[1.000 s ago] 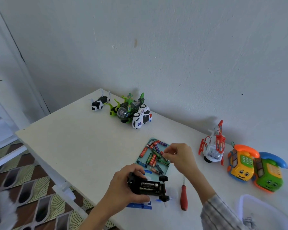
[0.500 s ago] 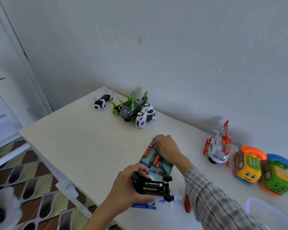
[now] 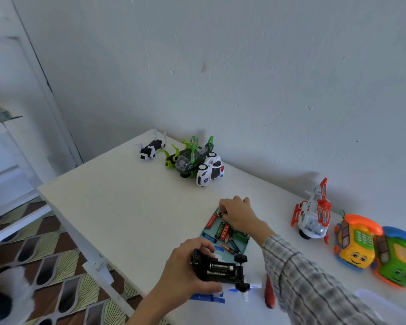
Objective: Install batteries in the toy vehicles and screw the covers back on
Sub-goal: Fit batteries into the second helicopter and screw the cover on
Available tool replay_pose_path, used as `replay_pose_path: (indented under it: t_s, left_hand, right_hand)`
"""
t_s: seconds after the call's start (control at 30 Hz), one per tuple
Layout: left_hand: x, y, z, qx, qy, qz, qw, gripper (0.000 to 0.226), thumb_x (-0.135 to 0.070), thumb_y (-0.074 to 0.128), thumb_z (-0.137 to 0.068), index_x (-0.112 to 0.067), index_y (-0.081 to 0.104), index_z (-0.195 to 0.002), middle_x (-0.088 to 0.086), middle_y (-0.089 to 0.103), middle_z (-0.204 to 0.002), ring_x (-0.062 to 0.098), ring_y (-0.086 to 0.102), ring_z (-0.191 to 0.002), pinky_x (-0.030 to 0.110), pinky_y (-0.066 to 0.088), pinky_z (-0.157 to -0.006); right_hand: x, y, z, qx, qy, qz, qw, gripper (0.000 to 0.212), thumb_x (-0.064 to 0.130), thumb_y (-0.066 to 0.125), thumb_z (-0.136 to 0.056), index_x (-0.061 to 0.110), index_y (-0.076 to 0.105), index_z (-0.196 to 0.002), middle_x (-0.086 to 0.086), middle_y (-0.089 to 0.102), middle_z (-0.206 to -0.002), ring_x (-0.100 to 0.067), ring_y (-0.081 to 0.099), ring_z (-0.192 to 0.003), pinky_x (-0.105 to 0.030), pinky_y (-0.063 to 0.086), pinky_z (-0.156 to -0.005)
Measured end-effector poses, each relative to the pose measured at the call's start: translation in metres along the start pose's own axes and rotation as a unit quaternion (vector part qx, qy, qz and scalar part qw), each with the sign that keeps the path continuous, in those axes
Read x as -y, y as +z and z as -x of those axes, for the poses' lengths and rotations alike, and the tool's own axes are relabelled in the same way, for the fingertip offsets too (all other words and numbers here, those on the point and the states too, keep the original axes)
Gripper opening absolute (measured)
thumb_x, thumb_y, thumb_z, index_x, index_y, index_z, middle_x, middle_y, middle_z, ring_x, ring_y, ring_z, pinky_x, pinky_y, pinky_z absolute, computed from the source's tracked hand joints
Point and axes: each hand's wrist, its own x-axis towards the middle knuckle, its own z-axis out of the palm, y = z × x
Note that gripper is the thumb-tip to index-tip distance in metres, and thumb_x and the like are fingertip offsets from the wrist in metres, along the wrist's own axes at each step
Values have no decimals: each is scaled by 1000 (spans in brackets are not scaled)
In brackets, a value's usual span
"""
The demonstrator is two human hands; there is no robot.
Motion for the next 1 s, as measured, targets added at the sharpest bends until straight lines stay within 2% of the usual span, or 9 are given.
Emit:
replay_pose_path:
  t_s: [0.13, 0.27, 0.43, 0.53, 0.63, 0.7, 0.8, 0.93, 1.0]
  left_hand:
    - [-2, -1, 0, -2, 4, -4, 1000, 61, -38, 90, -46, -42, 57, -97, -17, 65, -94, 7, 63, -96, 37, 53, -88]
    - [-1, 0, 1, -5, 4, -11, 1000, 64, -40, 90, -47, -43, 55, -100, -16, 65, -97, 8, 62, -98, 36, 52, -89]
    - [-2, 1, 2, -6, 5, -10, 1000, 64, -38, 90, -47, -42, 56, -100, -16, 65, -95, 6, 63, -97, 35, 53, -88]
    - [-3, 1, 2, -9, 5, -3, 1000, 63, -35, 91, -47, -39, 57, -99, -15, 66, -93, 7, 63, -96, 32, 55, -86]
    - [-4, 2, 2, -11, 2, 7, 1000, 64, -34, 91, -46, -33, 58, -101, -15, 65, -94, 9, 63, -97, 28, 56, -83]
    - [-3, 2, 2, -14, 4, 13, 1000, 64, -31, 92, -46, -31, 59, -101, -14, 66, -94, 10, 63, -97, 24, 55, -80]
    - [-6, 2, 1, -16, 6, 23, 1000, 62, -26, 92, -46, -27, 60, -98, -15, 66, -96, 10, 64, -98, 21, 55, -76]
    - [-9, 0, -1, -12, 9, 35, 999, 63, -21, 94, -45, -24, 59, -98, -20, 62, -105, 9, 65, -98, 28, 58, -77]
    - [-9, -1, -1, -9, 7, 35, 999, 69, -23, 95, -45, -28, 57, -102, -21, 62, -105, 6, 64, -100, 28, 57, -80]
  right_hand:
    - [-1, 6, -1, 21, -13, 43, 999, 26, 27, 49, -93, 20, 55, -117, -1, 56, -116, -23, 46, -107, -42, 28, -94]
    - [-1, 8, -2, 24, -12, 57, 998, 22, 30, 47, -95, 19, 55, -111, -3, 54, -114, -24, 46, -105, -42, 30, -93]
    - [3, -12, 13, -68, -7, -121, 990, 18, 32, 48, -96, 20, 54, -108, 3, 57, -108, -16, 43, -100, -32, 29, -88]
    - [16, -33, 37, -124, 11, -252, 960, 8, 28, 53, -95, 22, 53, -101, 4, 55, -98, -13, 47, -90, -23, 37, -76]
    - [31, -50, 70, -131, 31, -386, 913, 13, 21, 58, -93, 22, 49, -102, 3, 64, -92, -11, 61, -81, -18, 48, -67]
    - [40, -56, 94, -115, 30, -481, 868, 14, 16, 62, -91, 19, 51, -99, -2, 71, -87, -14, 68, -83, -28, 57, -69]
    - [53, -58, 125, -93, 30, -553, 827, 11, 12, 66, -87, 16, 57, -92, -8, 73, -87, -21, 70, -86, -41, 58, -73]
    - [68, -49, 149, -96, 26, -485, 869, 10, 13, 72, -82, 16, 62, -83, 9, 67, -73, -6, 62, -71, -21, 52, -65]
    - [72, -43, 152, -101, -3, -417, 903, 10, 17, 71, -83, 21, 63, -81, 10, 64, -78, -7, 59, -78, -20, 52, -70]
